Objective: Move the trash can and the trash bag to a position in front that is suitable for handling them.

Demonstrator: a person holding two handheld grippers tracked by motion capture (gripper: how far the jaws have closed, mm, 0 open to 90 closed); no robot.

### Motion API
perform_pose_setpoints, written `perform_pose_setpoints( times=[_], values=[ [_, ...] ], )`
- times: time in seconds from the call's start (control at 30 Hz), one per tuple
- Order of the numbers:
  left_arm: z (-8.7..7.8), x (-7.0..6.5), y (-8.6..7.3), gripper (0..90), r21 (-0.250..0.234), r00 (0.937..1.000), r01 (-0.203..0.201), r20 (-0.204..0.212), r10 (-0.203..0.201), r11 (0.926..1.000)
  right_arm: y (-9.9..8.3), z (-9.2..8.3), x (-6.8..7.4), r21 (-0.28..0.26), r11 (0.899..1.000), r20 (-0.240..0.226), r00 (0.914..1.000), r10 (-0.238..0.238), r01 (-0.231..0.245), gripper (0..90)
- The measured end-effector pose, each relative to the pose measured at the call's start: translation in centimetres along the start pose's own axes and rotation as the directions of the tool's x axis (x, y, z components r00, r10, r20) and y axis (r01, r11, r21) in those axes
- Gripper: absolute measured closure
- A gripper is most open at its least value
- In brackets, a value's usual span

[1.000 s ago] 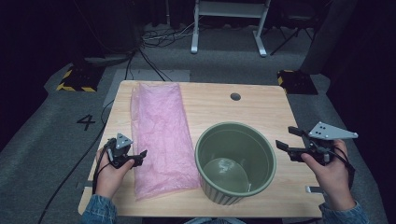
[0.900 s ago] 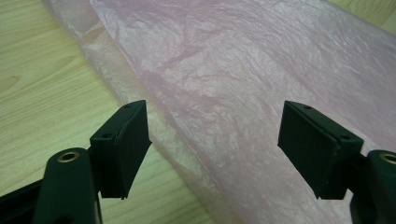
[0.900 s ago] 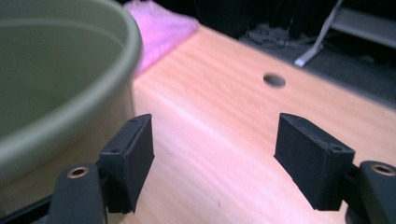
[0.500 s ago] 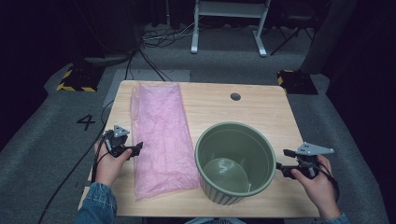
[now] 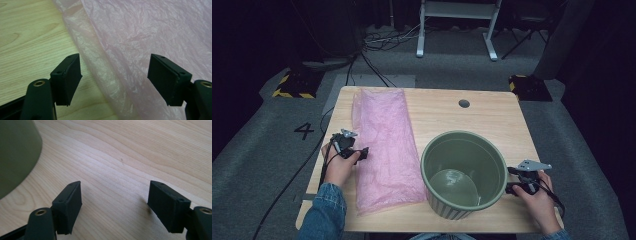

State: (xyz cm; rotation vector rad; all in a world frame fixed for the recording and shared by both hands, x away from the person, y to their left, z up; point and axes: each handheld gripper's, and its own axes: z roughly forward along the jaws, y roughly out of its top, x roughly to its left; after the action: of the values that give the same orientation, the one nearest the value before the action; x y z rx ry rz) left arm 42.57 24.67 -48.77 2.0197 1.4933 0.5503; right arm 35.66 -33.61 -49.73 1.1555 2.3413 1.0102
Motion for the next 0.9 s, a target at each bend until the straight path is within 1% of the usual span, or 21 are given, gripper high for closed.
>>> perform_pose_setpoints(
  times=[0.07, 0.1, 0.13, 0.23, 0.27, 0.33, 0.37, 0.43, 0.47, 0.5, 0.53, 0.6, 0.63, 0.67, 0.7, 0.73, 0.77, 0.8, 0.83, 0.87, 0.9],
  values=[
    [0.2, -0.1, 0.0, 26.8, 0.01, 1.0, -0.005, 0.004, 0.005, 0.9999, -0.1, 0.1, 0.0, 0.002, 1.0, 0.002, 1.0, -0.004, 0.004, 27.1],
    [0.4, -0.2, 0.0, 26.8, 0.017, 1.0, -0.004, 0.003, 0.004, 0.9998, -0.2, 0.3, 0.0, -0.008, 1.0, 0.002, 1.0, -0.005, 0.005, 25.2],
    [0.7, -0.2, 0.0, 25.6, 0.023, 0.9999, 0.011, 0.008, -0.012, 0.9997, -0.2, 0.4, 0.0, -0.012, 1.0, 0.002, 1.0, -0.006, 0.006, 25.0],
    [0.7, -0.2, 0.1, 24.8, 0.03, 0.9999, 0.013, 0.003, -0.014, 0.9995, -0.3, 0.4, 0.0, -0.02, 1.0, 0.005, 1.0, -0.009, 0.009, 24.3],
    [0.7, -0.3, 0.2, 24.7, 0.03, 0.9999, 0.016, 0.0, -0.016, 0.9994, -0.3, 0.5, 0.0, -0.029, 1.0, 0.007, 0.9999, -0.009, 0.009, 23.6],
    [0.9, -0.4, 0.2, 23.2, 0.026, 1.0, 0.006, 0.005, -0.006, 0.9997, -0.4, 0.5, 0.1, -0.033, 0.999, 0.006, 1.0, -0.007, 0.008, 23.5],
    [1.0, -0.6, 0.2, 22.1, 0.008, 0.9999, 0.0, 0.011, 0.0, 1.0, -0.4, 0.5, 0.1, -0.033, 0.999, 0.007, 0.9999, -0.007, 0.008, 23.5],
    [1.1, -0.7, 0.2, 22.5, 0.006, 0.9999, 0.005, 0.012, -0.005, 1.0, -0.4, 0.5, 0.1, -0.033, 0.999, 0.008, 0.9999, -0.008, 0.008, 23.4],
    [1.0, -0.8, 0.3, 24.1, 0.009, 0.9999, 0.002, 0.011, -0.002, 1.0, -0.4, 0.5, 0.1, -0.033, 0.999, 0.009, 0.9999, -0.008, 0.008, 23.3],
    [0.9, -0.9, 0.3, 27.1, 0.012, 0.9999, -0.001, 0.014, 0.001, 0.9999, -0.4, 0.5, 0.1, -0.032, 0.999, 0.01, 0.9999, -0.008, 0.008, 23.3],
    [0.9, -1.0, 0.4, 31.9, 0.01, 0.9999, -0.002, 0.017, 0.002, 0.9999, -0.4, 0.5, 0.1, -0.033, 0.999, 0.01, 0.9999, -0.008, 0.008, 23.3],
    [0.7, -1.3, 0.4, 47.8, 0.004, 0.9996, -0.011, 0.026, 0.011, 0.9999, -0.4, 0.5, 0.1, -0.032, 0.999, 0.011, 0.9999, -0.009, 0.009, 23.3],
    [0.6, -1.4, 0.3, 58.4, 0.0, 0.9994, -0.017, 0.03, 0.017, 0.9999, -0.4, 0.5, 0.1, -0.033, 0.999, 0.01, 0.9999, -0.008, 0.009, 23.3],
    [0.6, -1.5, 0.3, 58.4, -0.003, 0.9993, -0.018, 0.033, 0.018, 0.9998, -0.4, 0.5, 0.1, -0.033, 0.999, 0.01, 0.9999, -0.008, 0.009, 23.3],
    [0.5, -1.5, 0.2, 66.5, -0.007, 0.9992, -0.019, 0.035, 0.019, 0.9998, -0.4, 0.5, 0.1, -0.032, 0.999, 0.011, 0.9999, -0.008, 0.009, 23.3],
    [0.5, -1.3, 0.1, 83.8, -0.012, 0.9992, -0.023, 0.033, 0.023, 0.9997, -0.4, 0.5, 0.1, -0.032, 0.999, 0.009, 0.9999, -0.008, 0.009, 23.2],
    [0.4, -0.8, -0.1, 88.9, -0.023, 0.9965, 0.008, 0.083, -0.006, 0.9997, -0.4, 0.5, 0.1, -0.032, 0.999, 0.009, 0.9999, -0.008, 0.008, 23.1],
    [0.5, -0.5, -0.2, 89.6, -0.03, 0.989, 0.048, 0.141, -0.043, 0.9984, -0.4, 0.5, 0.1, -0.032, 0.999, 0.008, 0.9999, -0.009, 0.009, 23.1],
    [0.5, -0.5, -0.2, 89.7, -0.03, 0.989, 0.048, 0.141, -0.043, 0.9984, -0.4, 0.5, 0.1, -0.032, 0.999, 0.008, 0.9999, -0.009, 0.009, 23.1],
    [0.5, -0.3, -0.4, 89.7, -0.044, 0.9771, 0.086, 0.199, -0.075, 0.9953, -0.4, 0.5, 0.0, -0.032, 0.999, 0.007, 0.9999, -0.01, 0.01, 23.0],
    [0.3, 0.0, -0.7, 89.9, -0.09, 0.9652, 0.117, 0.245, -0.092, 0.989, -0.4, 0.5, 0.0, -0.033, 0.999, 0.002, 0.9999, -0.013, 0.013, 22.8]
  ],
)
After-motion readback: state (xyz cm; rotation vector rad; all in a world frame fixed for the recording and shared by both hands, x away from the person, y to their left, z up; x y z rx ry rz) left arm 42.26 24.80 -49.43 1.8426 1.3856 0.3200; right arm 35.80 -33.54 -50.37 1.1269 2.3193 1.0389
